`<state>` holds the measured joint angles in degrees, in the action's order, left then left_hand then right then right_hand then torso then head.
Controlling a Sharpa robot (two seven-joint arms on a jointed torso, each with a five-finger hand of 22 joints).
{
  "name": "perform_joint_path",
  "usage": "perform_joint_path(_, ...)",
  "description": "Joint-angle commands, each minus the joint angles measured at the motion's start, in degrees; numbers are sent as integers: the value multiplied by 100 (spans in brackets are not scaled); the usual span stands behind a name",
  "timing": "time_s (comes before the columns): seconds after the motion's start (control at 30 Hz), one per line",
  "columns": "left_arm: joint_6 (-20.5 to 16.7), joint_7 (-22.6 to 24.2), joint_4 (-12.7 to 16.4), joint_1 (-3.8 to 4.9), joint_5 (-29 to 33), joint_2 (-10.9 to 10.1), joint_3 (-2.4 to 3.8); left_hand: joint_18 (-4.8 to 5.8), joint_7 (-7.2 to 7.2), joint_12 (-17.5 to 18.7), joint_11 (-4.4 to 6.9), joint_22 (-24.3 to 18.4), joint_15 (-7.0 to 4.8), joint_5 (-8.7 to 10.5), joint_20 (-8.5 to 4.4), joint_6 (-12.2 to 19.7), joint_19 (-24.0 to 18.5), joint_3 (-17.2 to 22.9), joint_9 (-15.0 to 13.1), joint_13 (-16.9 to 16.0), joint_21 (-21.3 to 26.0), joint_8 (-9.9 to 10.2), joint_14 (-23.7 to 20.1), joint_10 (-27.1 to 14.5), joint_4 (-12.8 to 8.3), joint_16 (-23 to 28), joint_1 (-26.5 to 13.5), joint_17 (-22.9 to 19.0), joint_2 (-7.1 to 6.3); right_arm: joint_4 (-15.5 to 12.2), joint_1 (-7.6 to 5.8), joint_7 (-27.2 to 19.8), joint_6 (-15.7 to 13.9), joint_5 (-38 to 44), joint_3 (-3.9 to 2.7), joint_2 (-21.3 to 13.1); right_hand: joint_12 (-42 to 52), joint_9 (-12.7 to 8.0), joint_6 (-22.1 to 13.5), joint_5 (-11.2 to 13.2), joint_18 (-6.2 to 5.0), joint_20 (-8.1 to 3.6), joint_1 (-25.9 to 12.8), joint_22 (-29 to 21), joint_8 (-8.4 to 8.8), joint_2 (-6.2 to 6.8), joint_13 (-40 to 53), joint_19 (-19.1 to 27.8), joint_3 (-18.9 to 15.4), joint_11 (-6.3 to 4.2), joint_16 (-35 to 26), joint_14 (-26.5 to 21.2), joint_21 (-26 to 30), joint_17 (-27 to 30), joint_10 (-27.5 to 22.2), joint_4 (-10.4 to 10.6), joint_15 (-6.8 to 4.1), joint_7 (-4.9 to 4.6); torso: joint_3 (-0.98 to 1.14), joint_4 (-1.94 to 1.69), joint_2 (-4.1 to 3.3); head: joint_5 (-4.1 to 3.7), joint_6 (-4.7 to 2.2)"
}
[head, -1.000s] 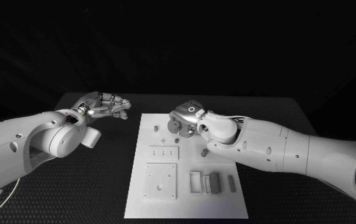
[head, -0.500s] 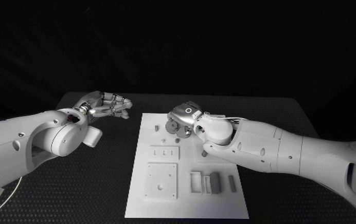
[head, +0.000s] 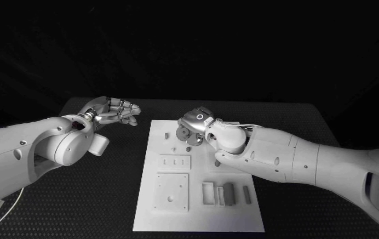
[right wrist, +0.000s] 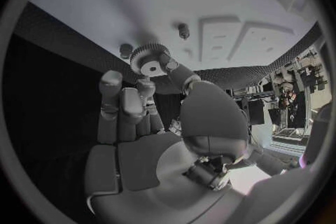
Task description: Assemble the parts on the task board
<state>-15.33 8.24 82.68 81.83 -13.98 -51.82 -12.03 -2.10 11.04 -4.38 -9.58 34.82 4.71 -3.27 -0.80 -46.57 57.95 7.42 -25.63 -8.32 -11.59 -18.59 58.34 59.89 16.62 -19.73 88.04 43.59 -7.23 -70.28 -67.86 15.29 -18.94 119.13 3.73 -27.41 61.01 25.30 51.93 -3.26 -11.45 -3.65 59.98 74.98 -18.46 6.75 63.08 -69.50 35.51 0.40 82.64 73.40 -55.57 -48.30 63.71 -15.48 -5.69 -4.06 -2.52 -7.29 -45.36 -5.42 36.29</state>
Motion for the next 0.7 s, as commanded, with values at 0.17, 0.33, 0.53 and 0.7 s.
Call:
perform_joint_path(0.17,53,59,-5,4,-15,5,4,-58,11,21,-37,10,15,19,-7,37,19,24,7,7,28,40,33,-21,-4,31,-46,12,-2,141,62,-3,9,93,6,73,-19,10,231,-10,-355,-14,60,49,16,2,-13,-40,24,-15,-24,21,13,5,40,15,-24,-264,5,-8,-3,23,11)
perform_joint_path(0.33,54,57,-10,4,-15,9,4,-58,12,22,-37,10,15,19,-7,37,19,23,7,7,29,40,33,-21,-3,33,-48,14,-3,212,63,-2,66,85,8,91,-19,10,228,-9,-355,-14,59,49,18,4,-15,-40,22,-15,-25,21,14,5,40,15,-23,-265,5,3,-2,44,22)
perform_joint_path(0.53,68,53,-12,4,-15,20,4,-59,12,22,-37,11,16,19,-7,37,19,24,6,8,30,40,33,-21,-4,36,-49,17,-4,267,64,14,100,55,8,111,-20,9,225,-9,-355,-13,58,49,21,4,-19,-40,22,-13,-27,21,16,5,39,15,-22,-267,3,10,-3,39,27)
perform_joint_path(0.7,65,53,-14,4,-15,21,4,-59,12,22,-37,12,16,19,-7,37,19,24,6,8,31,40,34,-21,-5,38,-49,19,-4,306,67,5,93,20,9,141,-21,7,218,-9,-355,-12,54,49,26,3,-24,-39,21,-11,-30,20,18,6,38,18,-21,-269,11,11,-1,41,23)
